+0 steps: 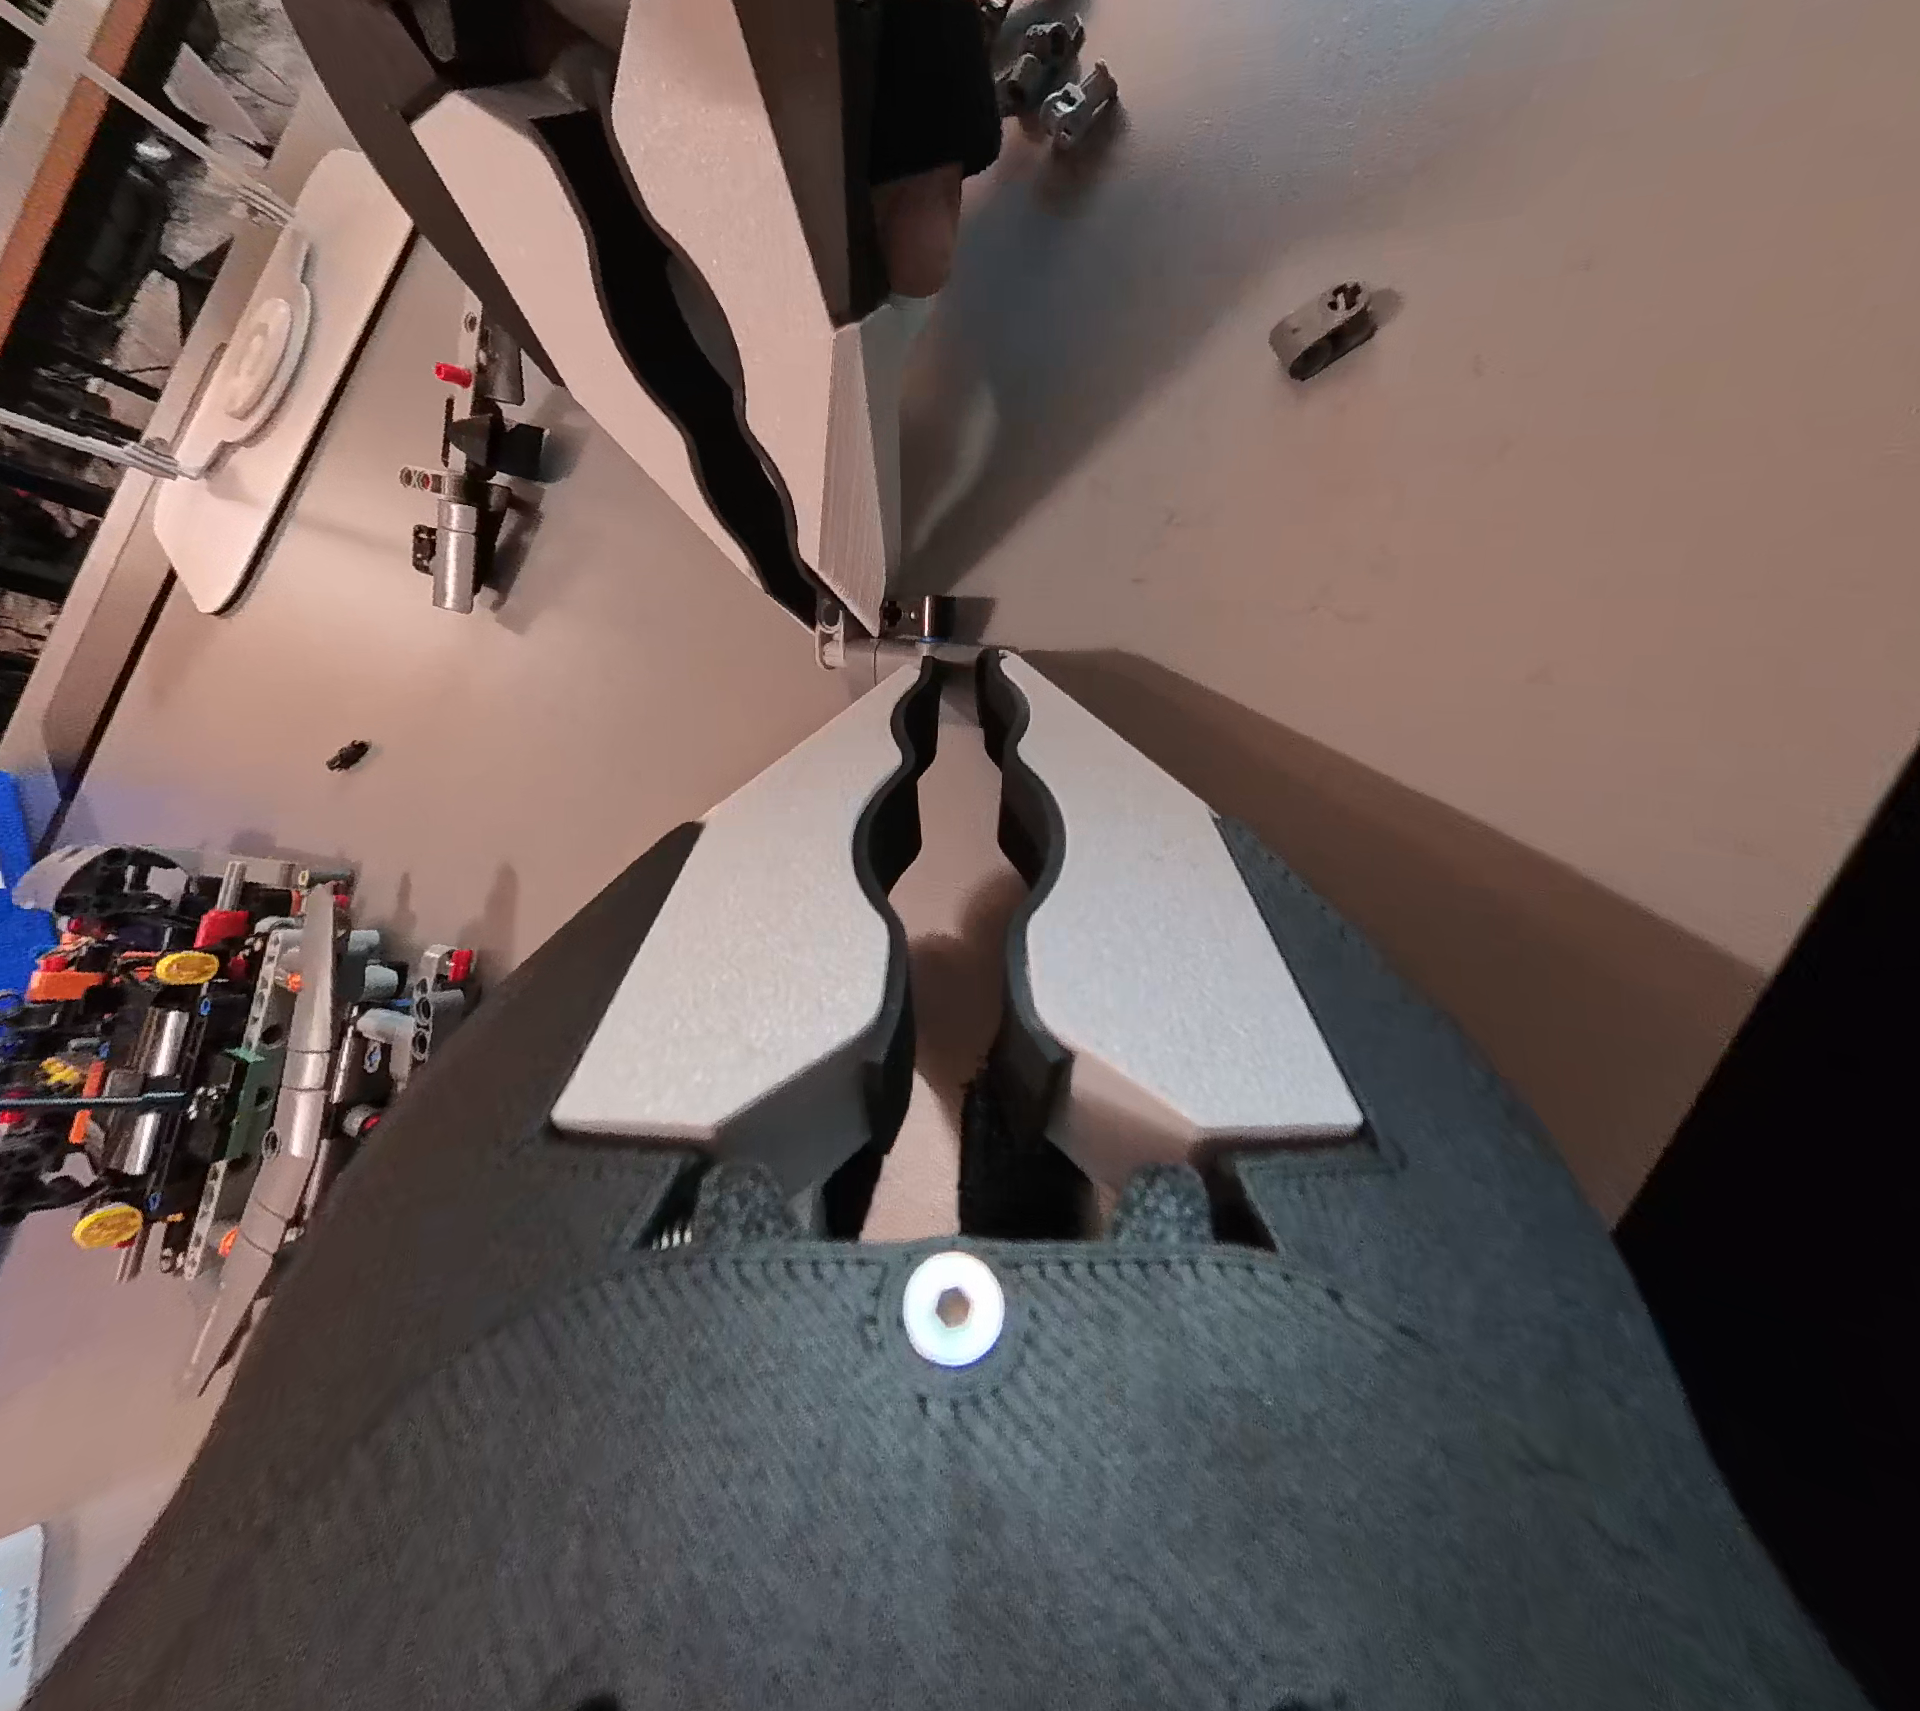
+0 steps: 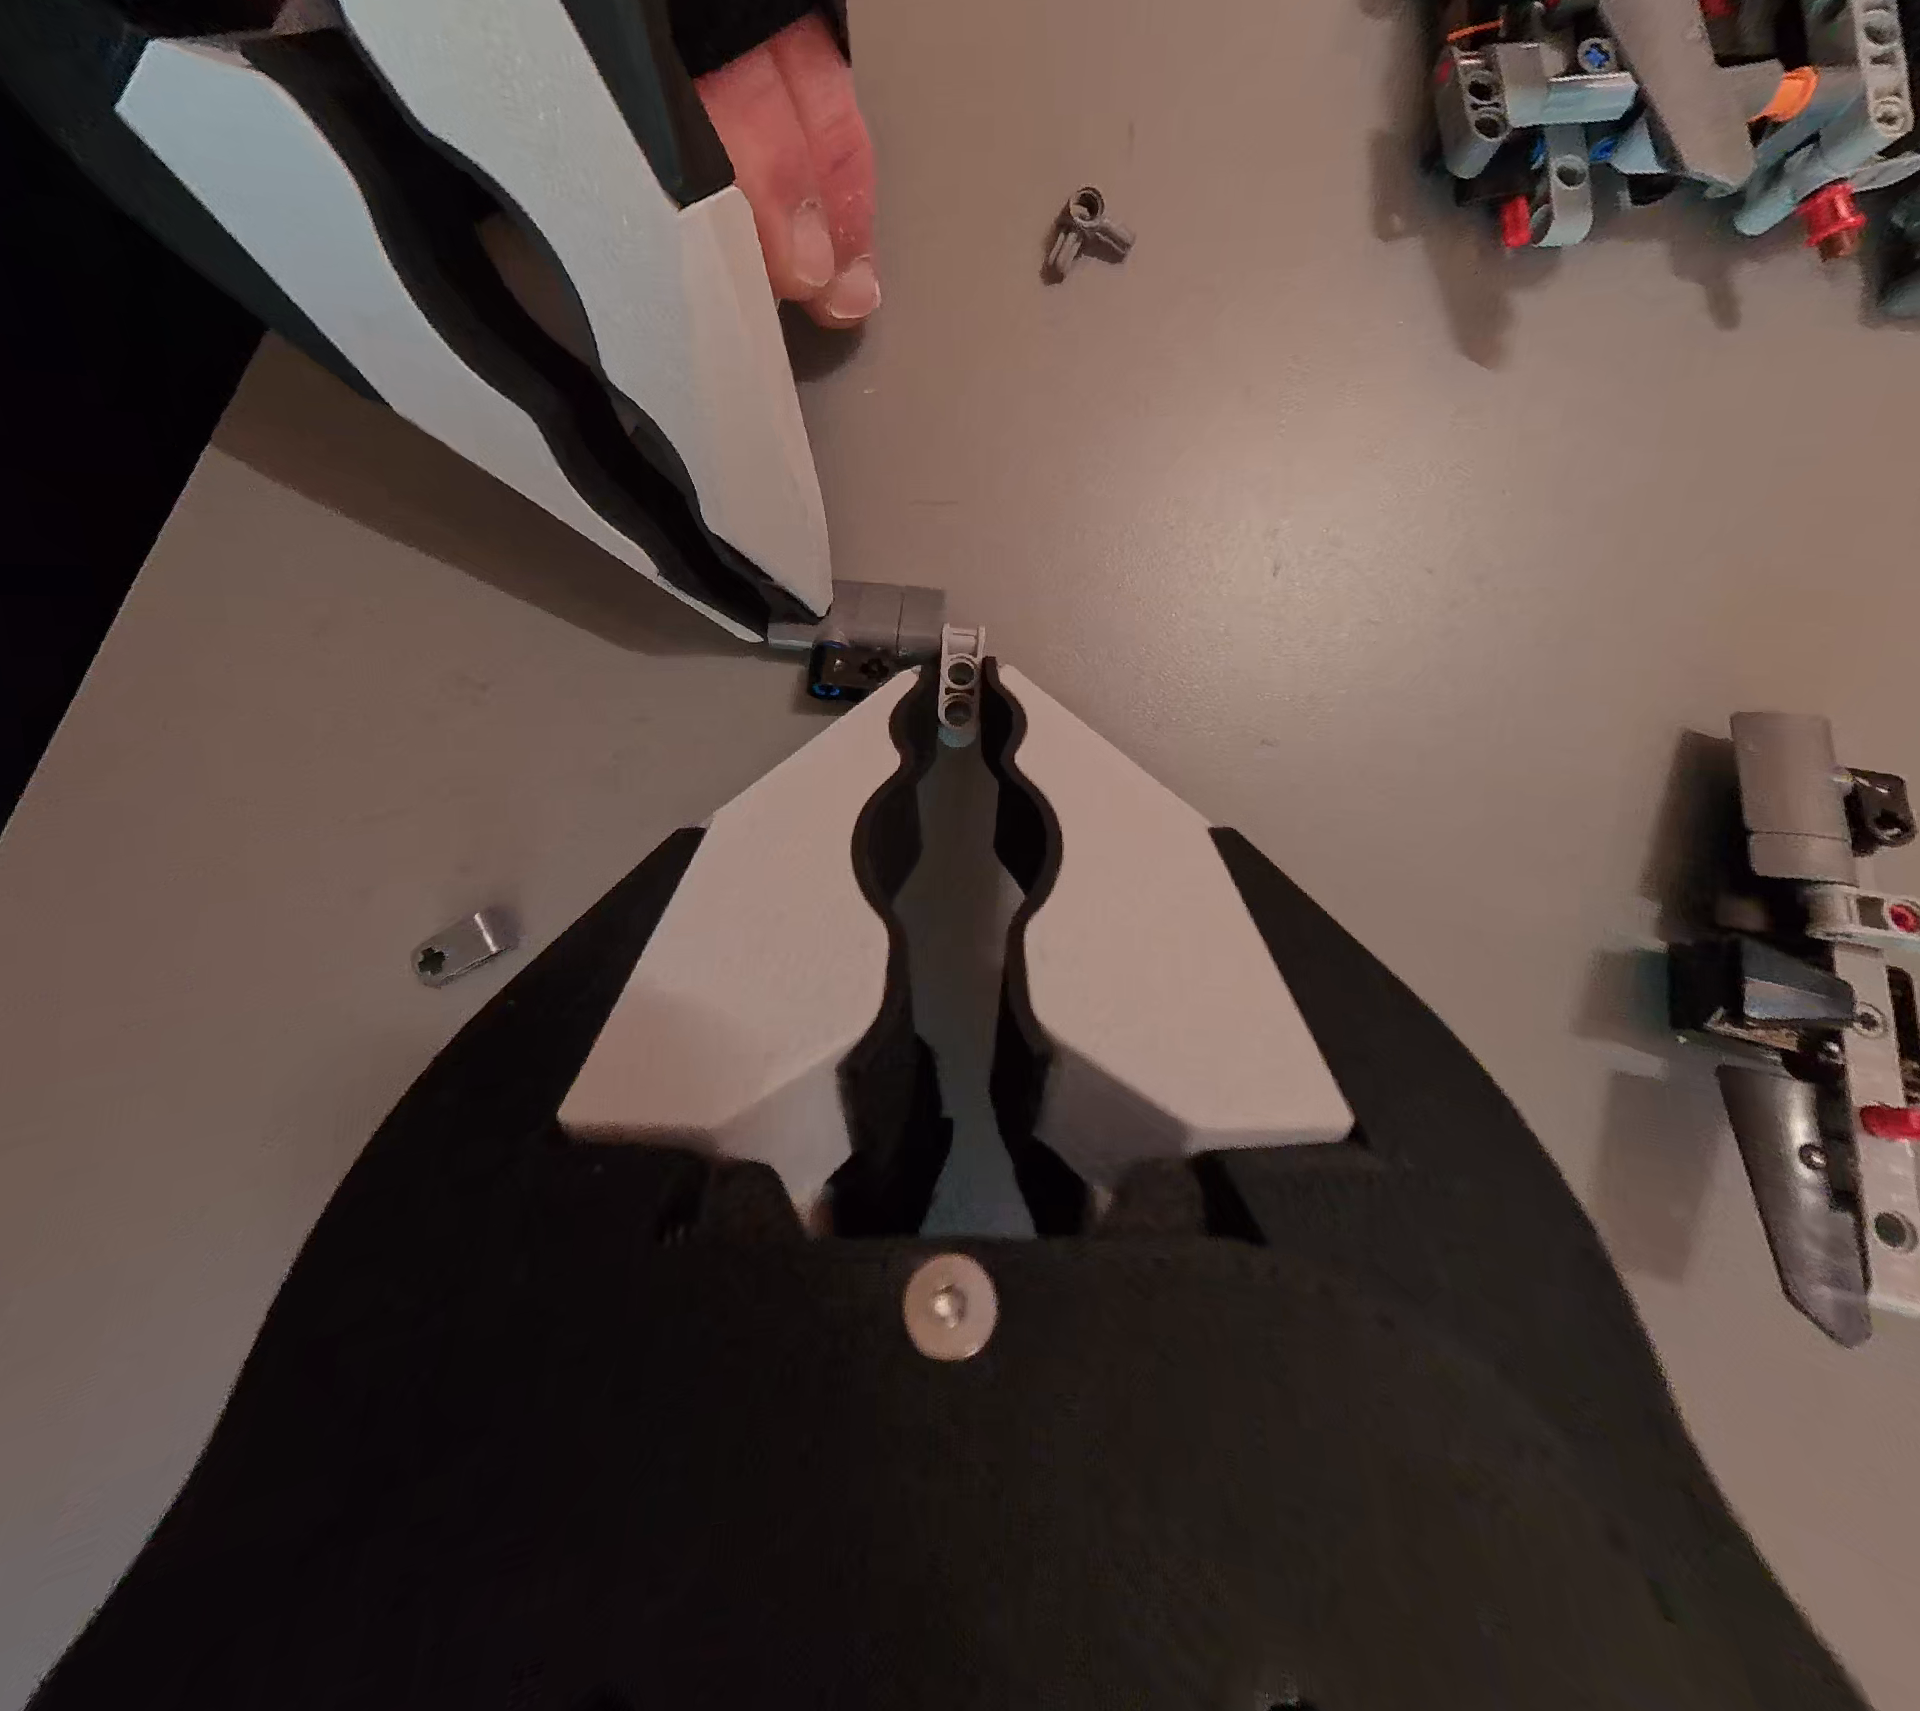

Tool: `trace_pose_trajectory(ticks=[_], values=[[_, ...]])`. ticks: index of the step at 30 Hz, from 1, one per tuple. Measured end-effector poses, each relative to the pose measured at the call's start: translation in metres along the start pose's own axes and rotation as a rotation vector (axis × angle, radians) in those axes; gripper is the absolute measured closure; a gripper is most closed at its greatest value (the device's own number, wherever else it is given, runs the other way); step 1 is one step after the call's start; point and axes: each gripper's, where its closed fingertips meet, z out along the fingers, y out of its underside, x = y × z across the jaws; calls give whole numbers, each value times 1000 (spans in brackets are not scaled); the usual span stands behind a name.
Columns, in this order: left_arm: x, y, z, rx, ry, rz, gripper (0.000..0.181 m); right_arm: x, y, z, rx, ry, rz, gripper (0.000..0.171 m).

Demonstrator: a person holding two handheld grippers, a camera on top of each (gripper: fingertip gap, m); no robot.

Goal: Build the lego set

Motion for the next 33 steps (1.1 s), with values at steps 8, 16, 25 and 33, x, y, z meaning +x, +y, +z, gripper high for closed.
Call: trace_pose_trajectory(ticks=[8,16,25,33], values=[[-15,-8,-24,103,-72,-82,144,12,-9,-17,46,120,32,166],[-40,-27,-49,282,96,-473,133,-6,-40,-54,74,144,-71,166],[-29,-60,-59,457,518,-830,140,-38,-64,-76,61,143,-217,166],[-16,-75,-60,516,699,-956,170,-43,-58,-77,48,124,-263,166]])
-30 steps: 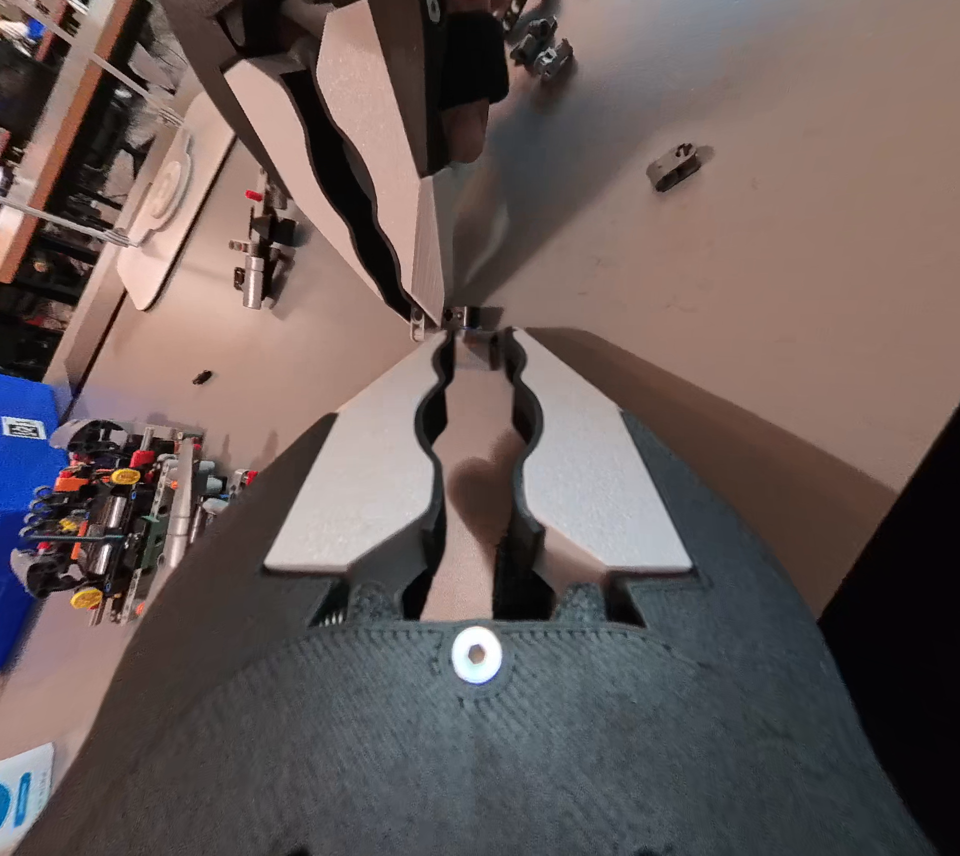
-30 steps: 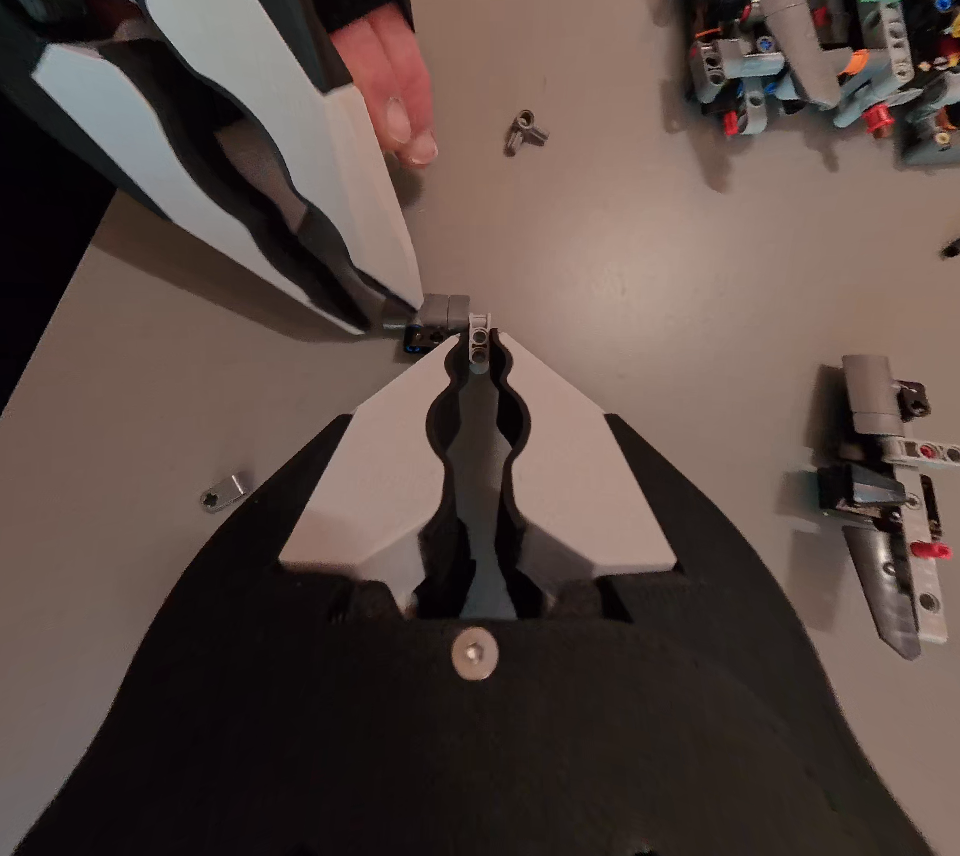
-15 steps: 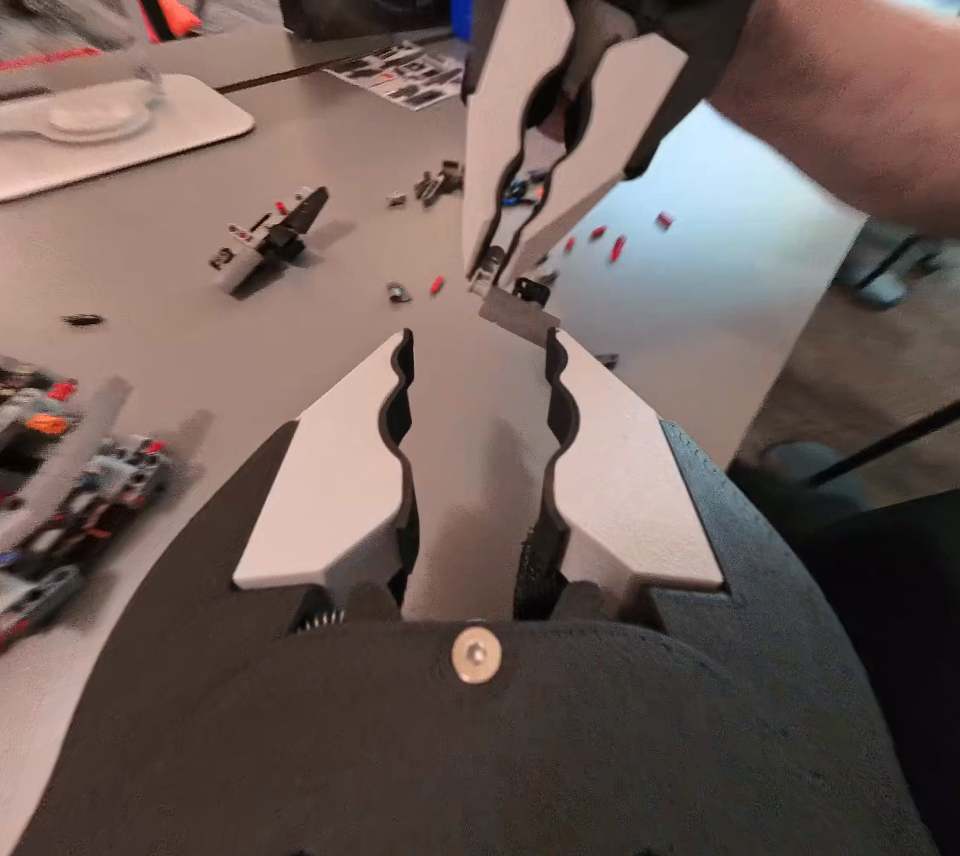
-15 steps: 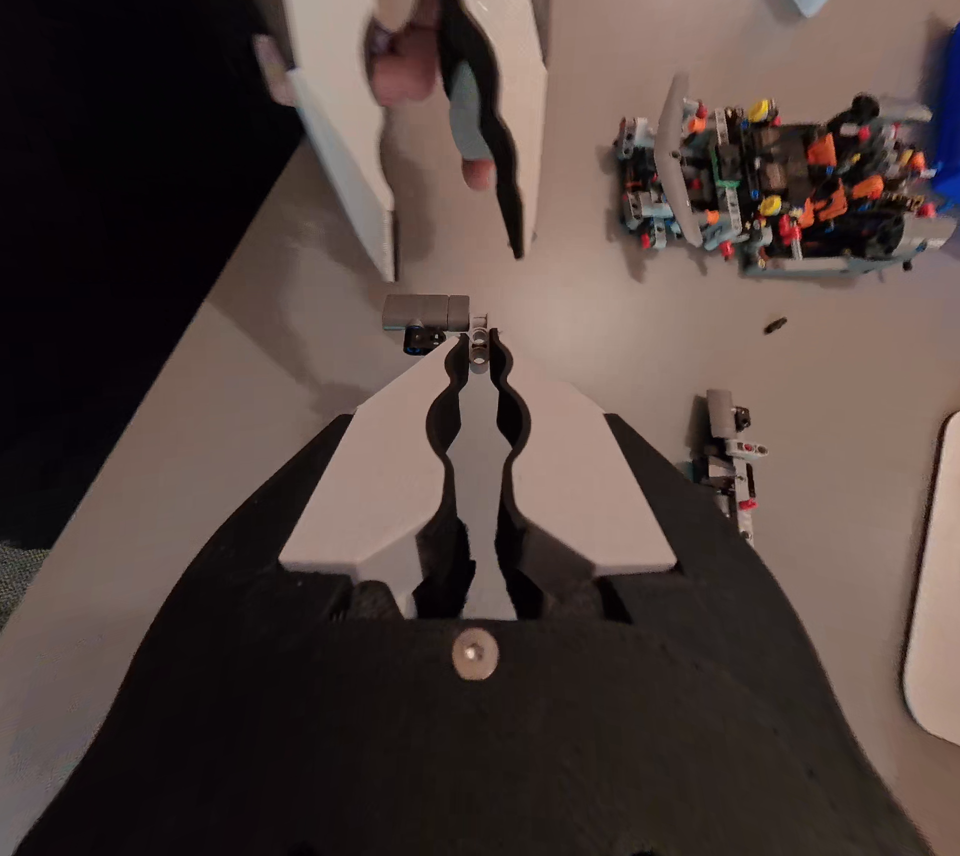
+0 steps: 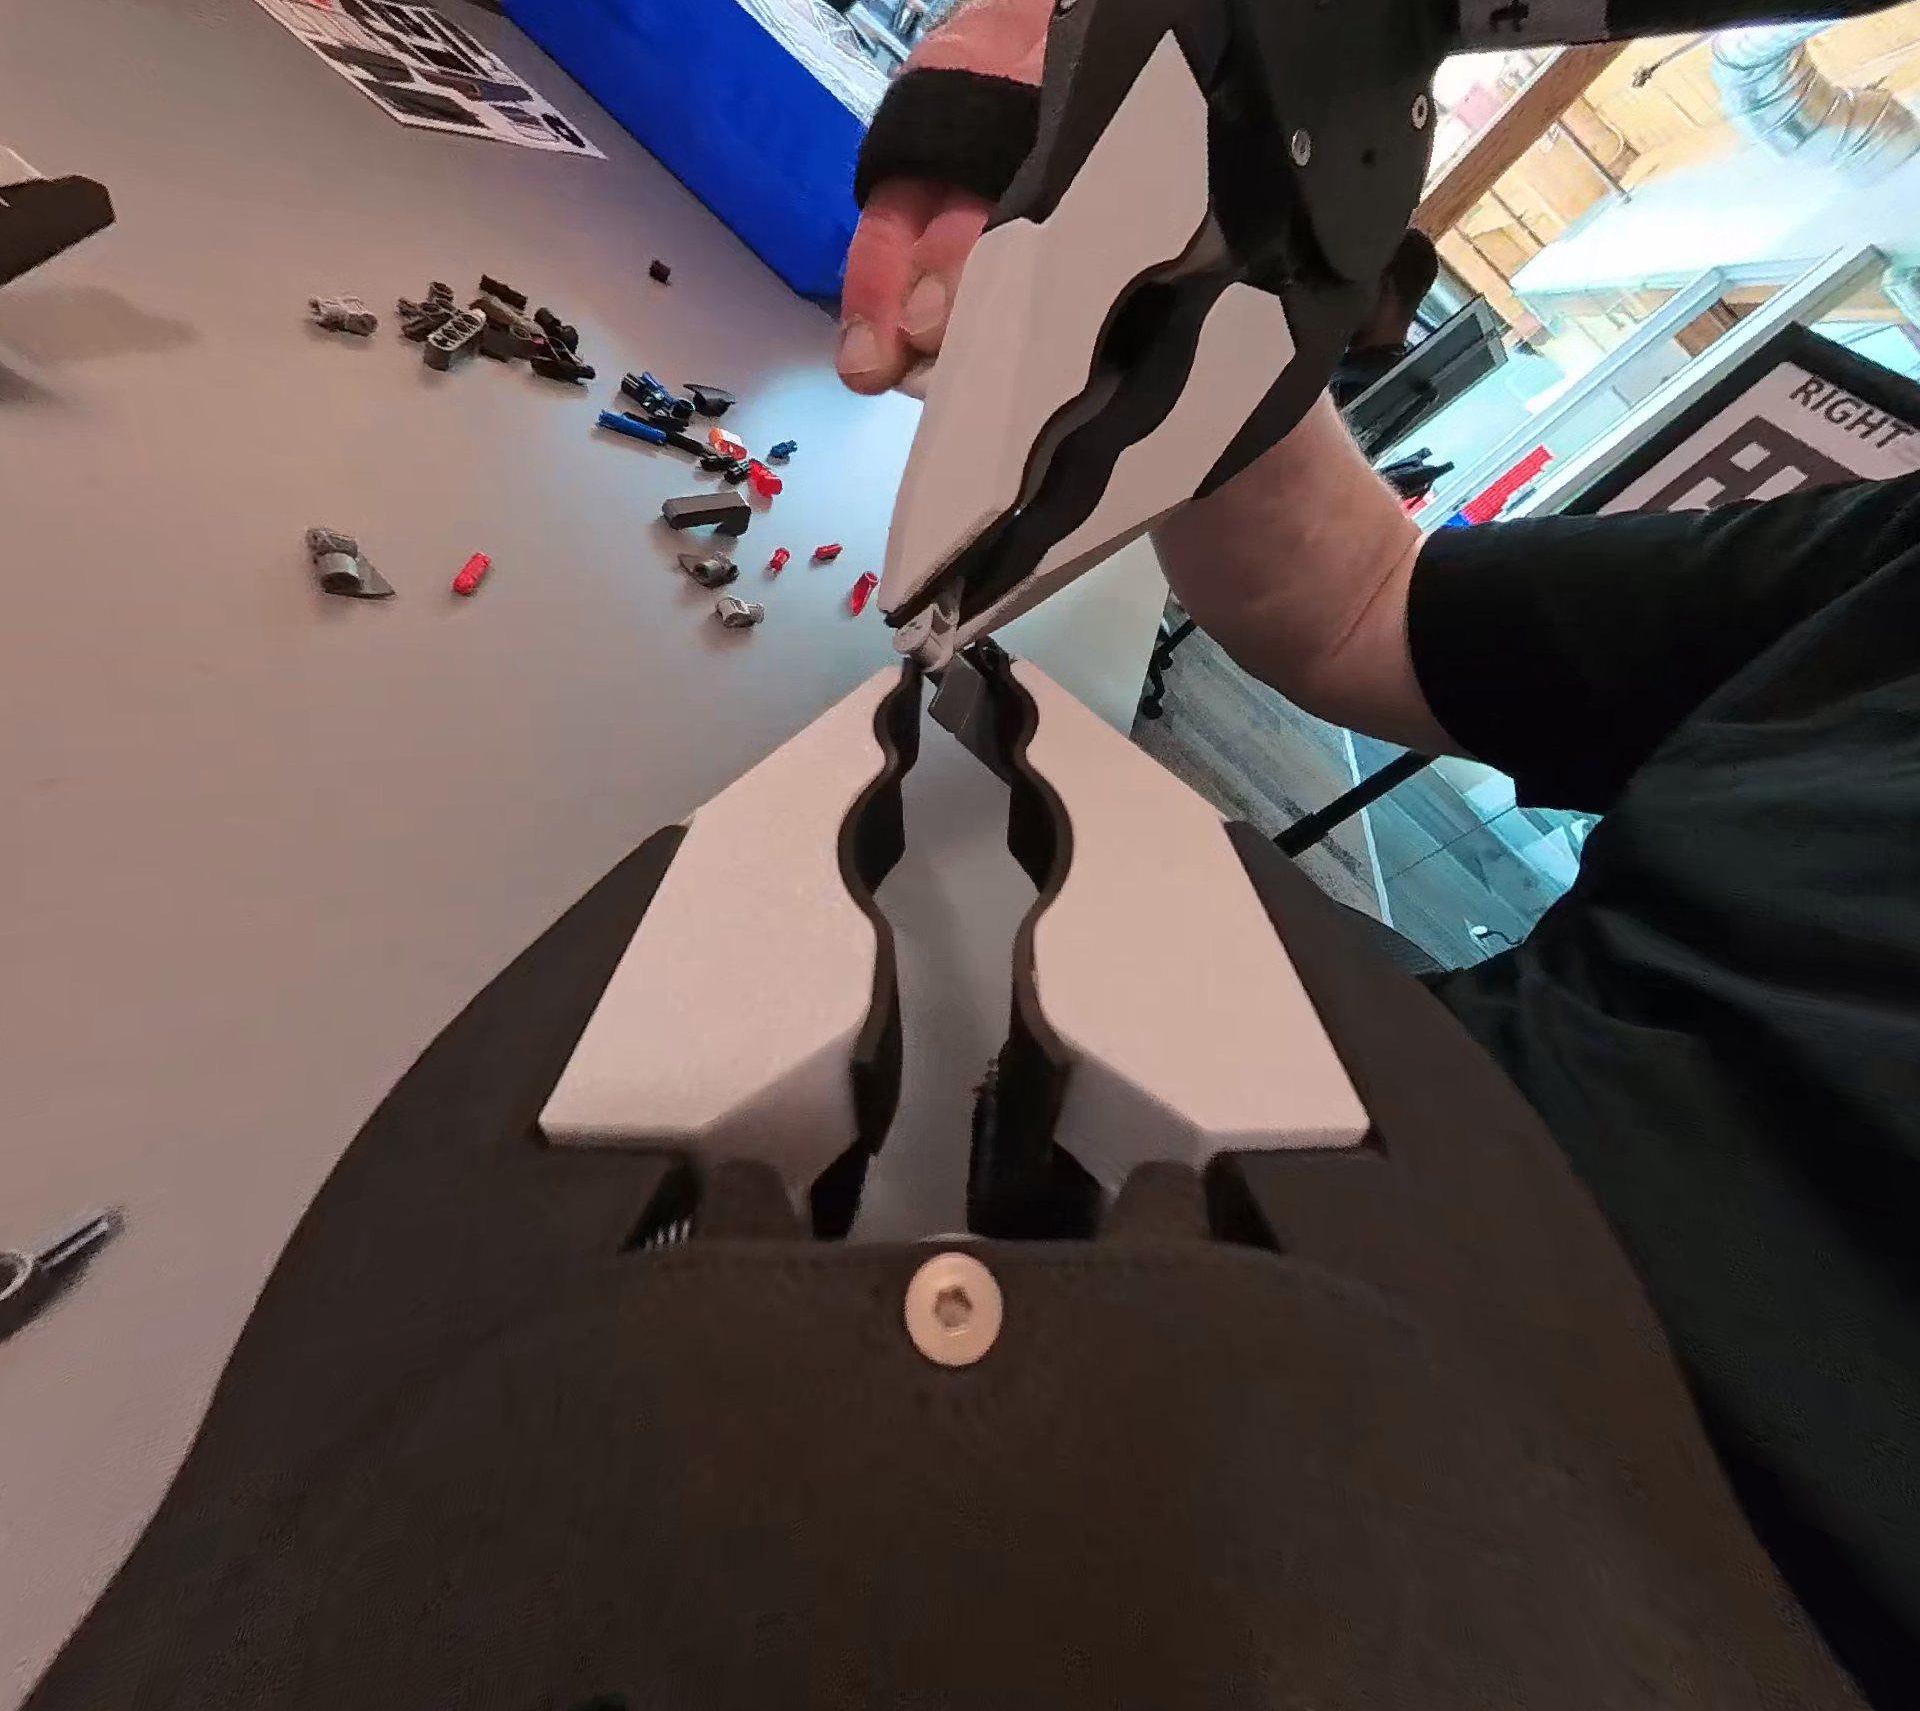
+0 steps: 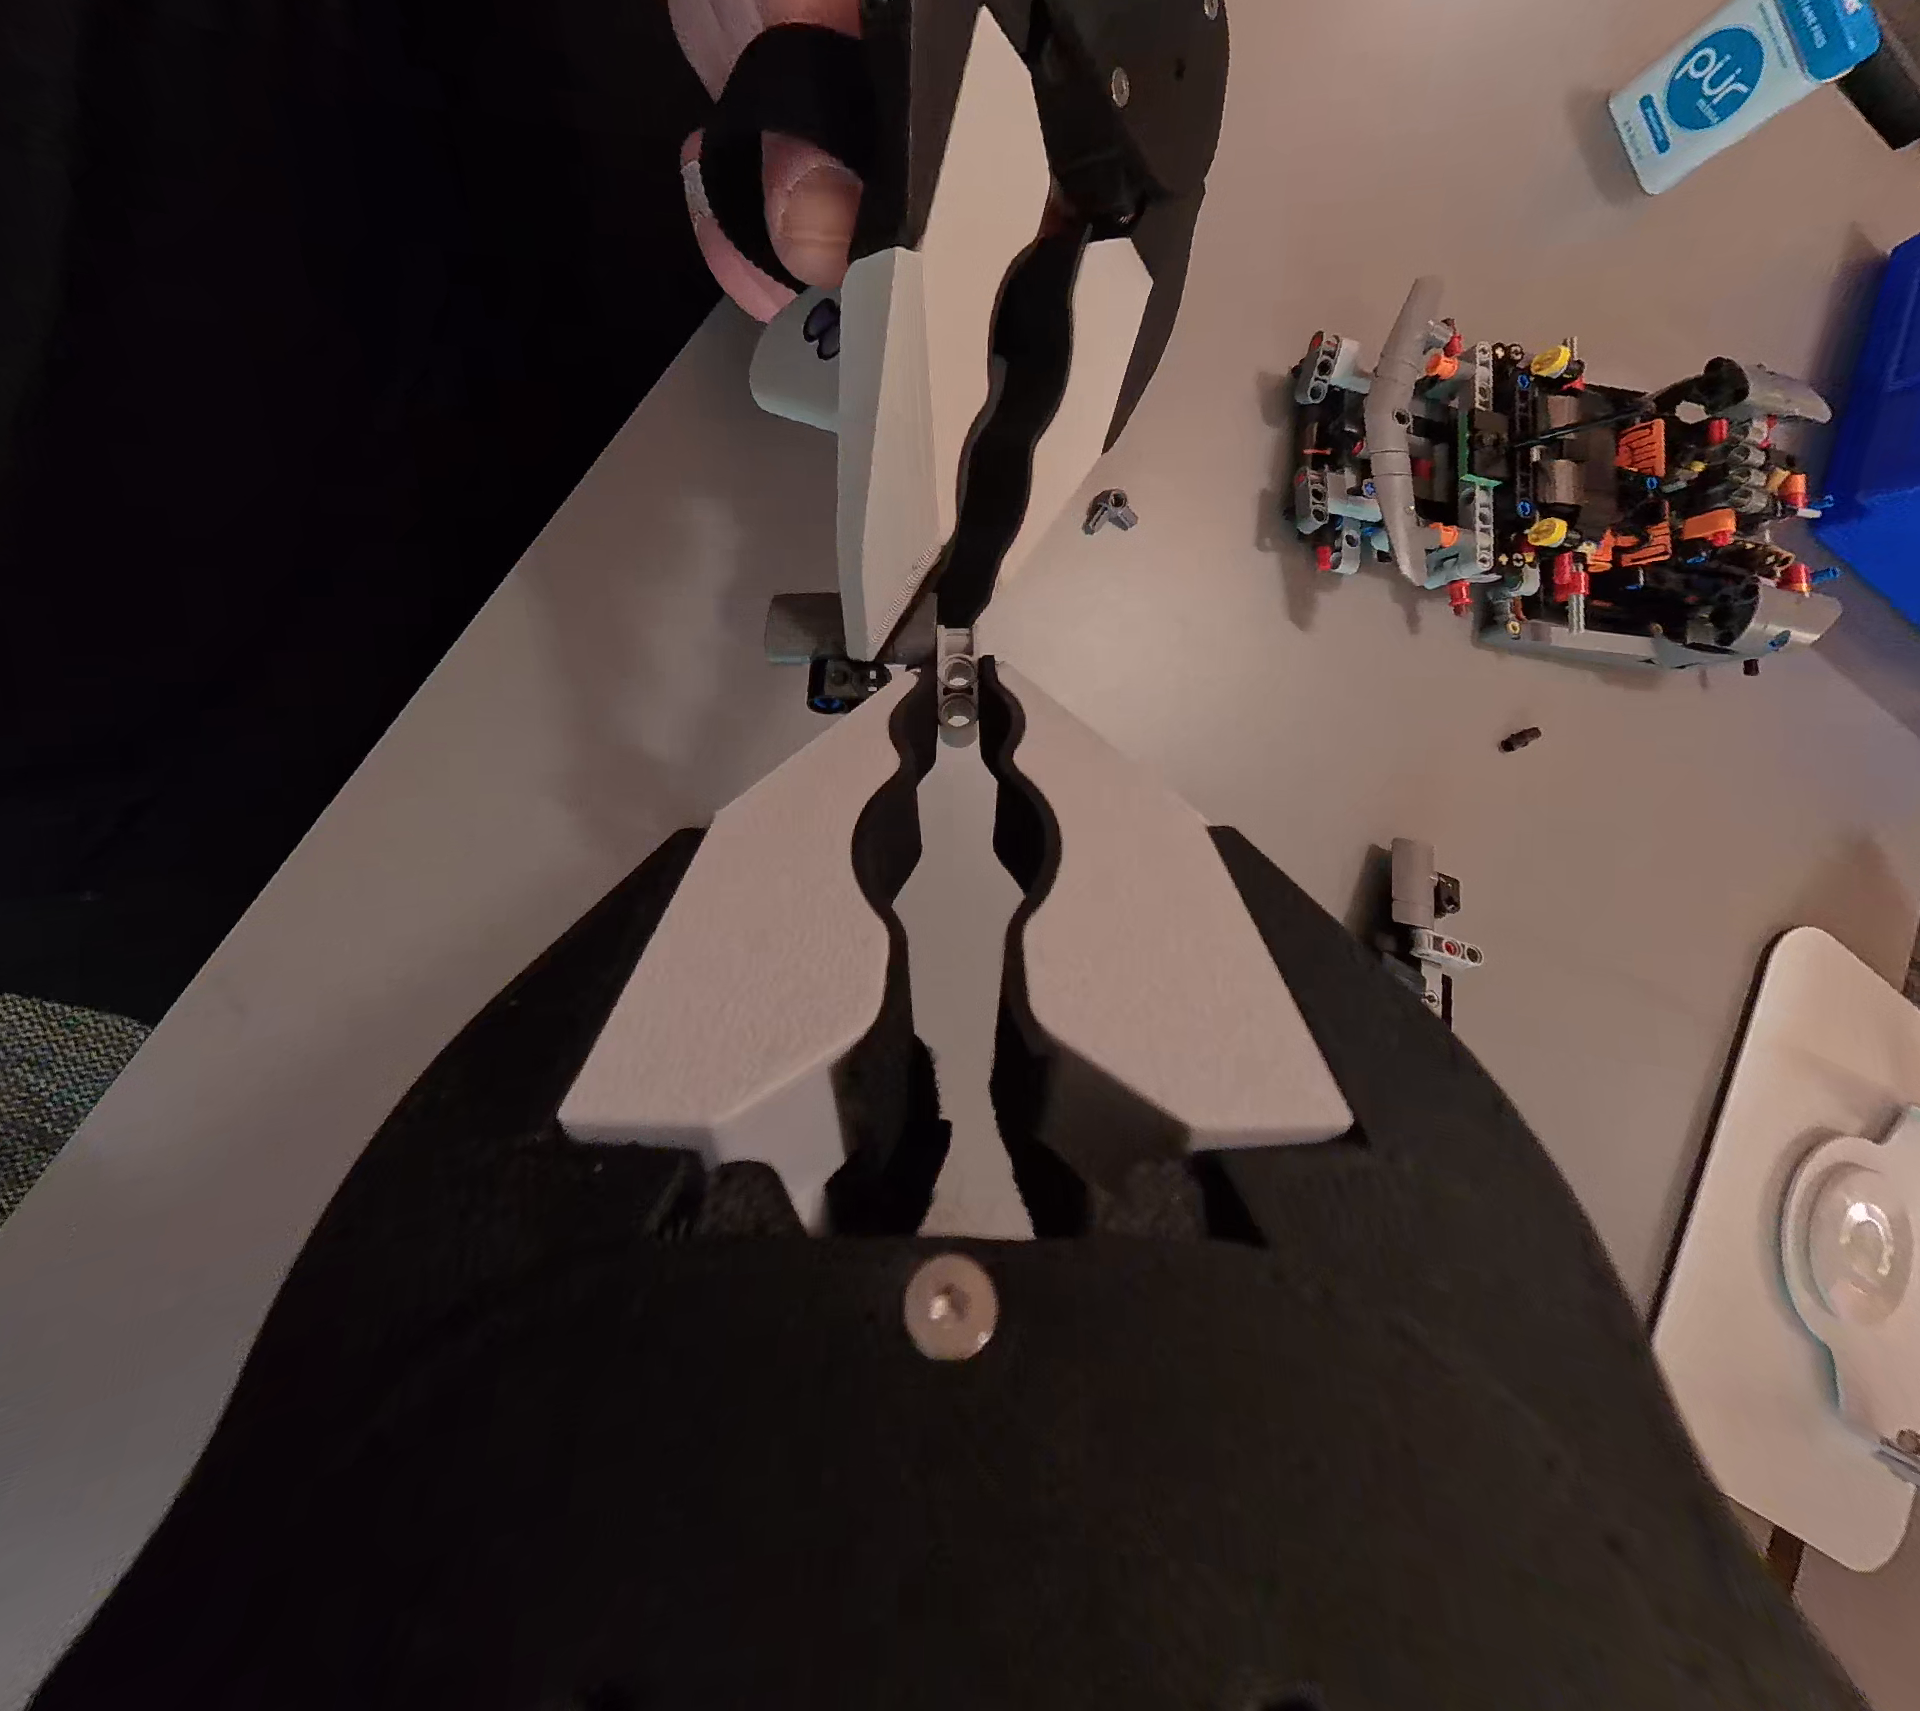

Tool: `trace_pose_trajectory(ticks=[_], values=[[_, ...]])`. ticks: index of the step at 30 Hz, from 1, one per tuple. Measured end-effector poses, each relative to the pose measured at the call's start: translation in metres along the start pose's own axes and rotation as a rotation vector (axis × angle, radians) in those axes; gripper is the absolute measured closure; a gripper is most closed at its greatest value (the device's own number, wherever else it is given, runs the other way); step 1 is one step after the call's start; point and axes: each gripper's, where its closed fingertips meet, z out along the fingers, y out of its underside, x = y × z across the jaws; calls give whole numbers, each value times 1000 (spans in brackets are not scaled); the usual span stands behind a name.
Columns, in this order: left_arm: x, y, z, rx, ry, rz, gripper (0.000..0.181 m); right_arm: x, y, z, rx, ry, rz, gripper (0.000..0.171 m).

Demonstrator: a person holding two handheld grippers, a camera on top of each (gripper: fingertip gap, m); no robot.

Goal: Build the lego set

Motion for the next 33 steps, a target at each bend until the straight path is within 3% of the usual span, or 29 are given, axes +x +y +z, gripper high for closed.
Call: trace_pose_trajectory(ticks=[11,17,20,24,33], values=[[-12,-8,-4,68,-29,-67,176,12,2,2,-50,58,-5,163],[-31,-18,-12,134,-105,-100,177,47,14,1,-141,207,39,134],[-38,-31,-22,203,-135,-121,176,74,20,-19,-146,365,130,130],[-41,-49,-34,300,-148,-147,176,74,15,-39,-24,451,322,132],[-37,-65,-43,434,-128,-216,176,55,-13,-17,100,627,435,128]])
